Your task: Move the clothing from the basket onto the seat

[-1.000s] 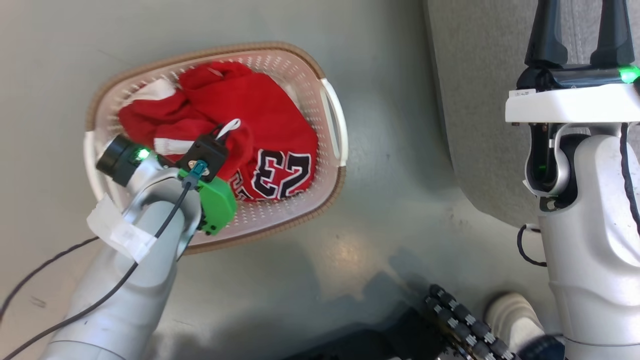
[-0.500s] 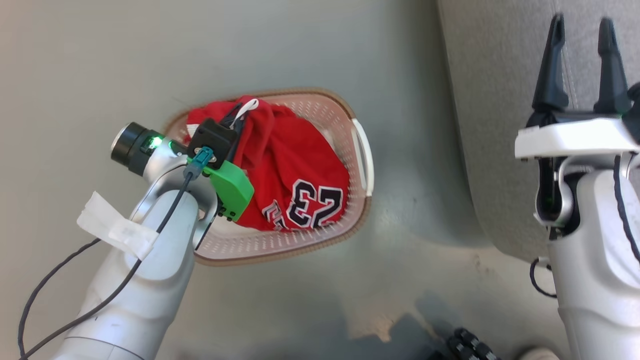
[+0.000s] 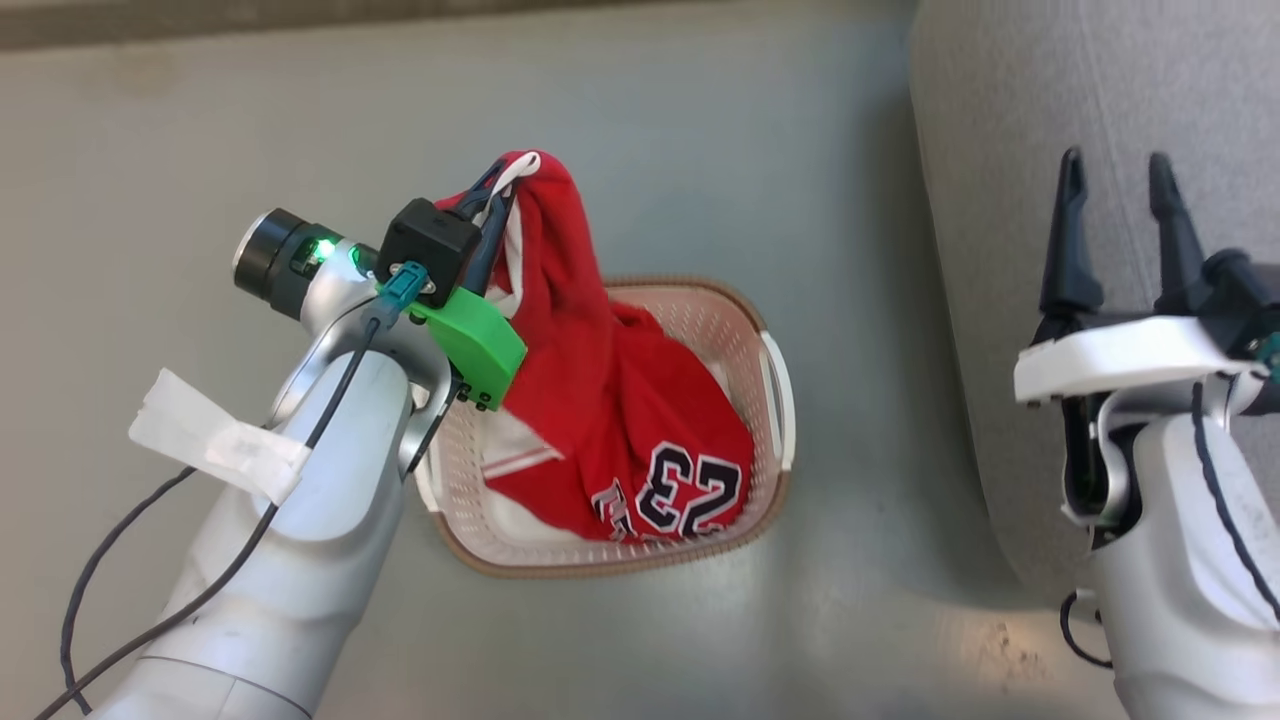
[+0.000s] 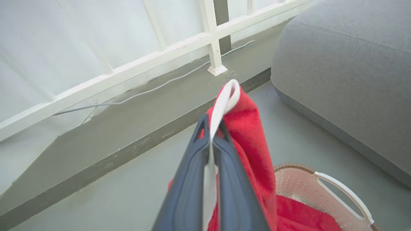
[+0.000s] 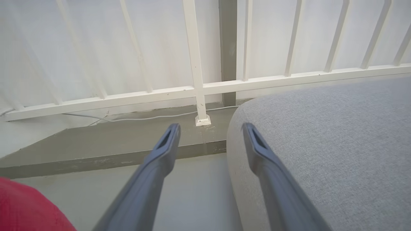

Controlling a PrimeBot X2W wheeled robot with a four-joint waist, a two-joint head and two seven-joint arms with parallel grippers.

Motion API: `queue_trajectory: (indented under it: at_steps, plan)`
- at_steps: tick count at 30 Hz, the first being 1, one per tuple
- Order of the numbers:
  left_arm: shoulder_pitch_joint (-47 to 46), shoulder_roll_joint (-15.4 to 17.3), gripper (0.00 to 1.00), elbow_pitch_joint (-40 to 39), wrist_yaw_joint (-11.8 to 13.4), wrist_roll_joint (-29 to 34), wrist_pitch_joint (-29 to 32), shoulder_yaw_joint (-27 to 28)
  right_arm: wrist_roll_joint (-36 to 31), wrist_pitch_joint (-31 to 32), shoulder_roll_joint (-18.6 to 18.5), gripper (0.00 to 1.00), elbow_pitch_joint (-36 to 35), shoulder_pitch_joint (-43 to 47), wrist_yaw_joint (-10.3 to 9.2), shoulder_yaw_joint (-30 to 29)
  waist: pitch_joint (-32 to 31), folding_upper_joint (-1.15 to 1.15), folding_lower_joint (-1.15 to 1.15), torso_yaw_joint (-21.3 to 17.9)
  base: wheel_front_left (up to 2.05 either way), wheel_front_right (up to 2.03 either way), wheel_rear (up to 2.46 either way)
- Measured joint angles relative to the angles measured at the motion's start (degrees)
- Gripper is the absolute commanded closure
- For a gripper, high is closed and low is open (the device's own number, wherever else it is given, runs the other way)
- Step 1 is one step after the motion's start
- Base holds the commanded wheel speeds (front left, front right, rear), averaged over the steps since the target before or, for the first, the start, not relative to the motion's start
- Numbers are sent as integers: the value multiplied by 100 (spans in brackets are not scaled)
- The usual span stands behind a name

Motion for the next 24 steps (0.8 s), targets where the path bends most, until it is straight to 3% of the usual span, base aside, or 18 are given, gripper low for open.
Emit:
queue_trajectory:
  at_steps: [24]
  plan:
    - [304, -54, 100, 110, -1, -925, -3, -408, -107, 1, 44, 0, 760, 1113, 463, 448, -2023, 0, 0, 221, 0, 0, 0]
